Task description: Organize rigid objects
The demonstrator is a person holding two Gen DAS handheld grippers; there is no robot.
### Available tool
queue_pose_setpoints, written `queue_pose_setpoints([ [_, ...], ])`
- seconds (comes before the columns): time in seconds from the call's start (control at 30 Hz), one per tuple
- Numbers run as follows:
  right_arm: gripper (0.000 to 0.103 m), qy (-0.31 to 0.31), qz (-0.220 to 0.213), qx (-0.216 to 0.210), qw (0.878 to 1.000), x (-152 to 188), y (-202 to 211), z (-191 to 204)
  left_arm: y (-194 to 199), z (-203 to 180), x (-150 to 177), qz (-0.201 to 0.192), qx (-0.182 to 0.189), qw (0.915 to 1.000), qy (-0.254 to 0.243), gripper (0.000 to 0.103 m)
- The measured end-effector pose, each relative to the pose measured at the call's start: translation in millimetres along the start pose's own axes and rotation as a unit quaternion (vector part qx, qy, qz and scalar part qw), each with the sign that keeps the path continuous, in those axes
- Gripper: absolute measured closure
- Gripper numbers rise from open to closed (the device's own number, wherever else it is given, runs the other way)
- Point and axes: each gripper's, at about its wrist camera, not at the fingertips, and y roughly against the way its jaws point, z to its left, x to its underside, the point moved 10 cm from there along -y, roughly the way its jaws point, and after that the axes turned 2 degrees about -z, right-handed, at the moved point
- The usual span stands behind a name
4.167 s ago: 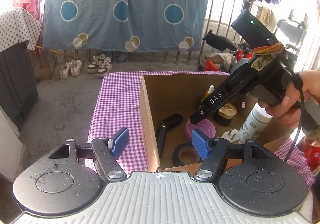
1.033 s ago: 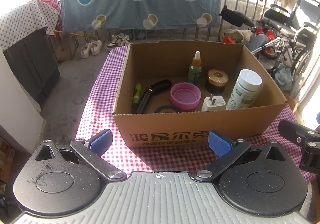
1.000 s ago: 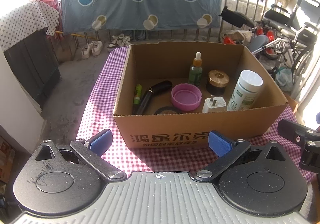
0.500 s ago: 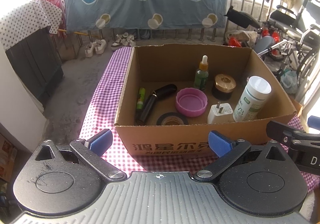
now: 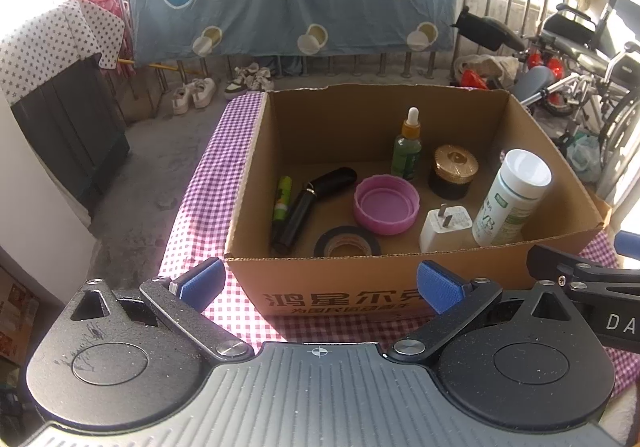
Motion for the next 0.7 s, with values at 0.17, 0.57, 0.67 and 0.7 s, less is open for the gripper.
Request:
queue_pose_setpoints([
  [0.17, 0.000, 0.001, 0.006, -0.001, 1.000, 1.1, -4.1, 0.6, -3.1, 0.7, 0.8, 0.006, -0.004, 1.0000, 0.002, 0.001],
  [0.57, 0.000, 0.005, 0.008, 0.001, 1.000, 1.3, -4.8, 2.0, -3.4, 2.3, 1.5, 0.008, -0.007, 0.9999, 0.000, 0.001],
  [0.67, 0.000, 0.007, 0.007, 0.002, 1.000, 0.9, -4.2, 1.8, -3.5, 2.4, 1.5, 0.009, -0.007, 0.9999, 0.000, 0.001],
  [0.7, 0.000, 0.007, 0.007, 0.002, 1.000, 1.0, -4.1, 1.8, -3.5, 2.4, 1.6, 0.009, -0.007, 0.9999, 0.000, 0.001],
])
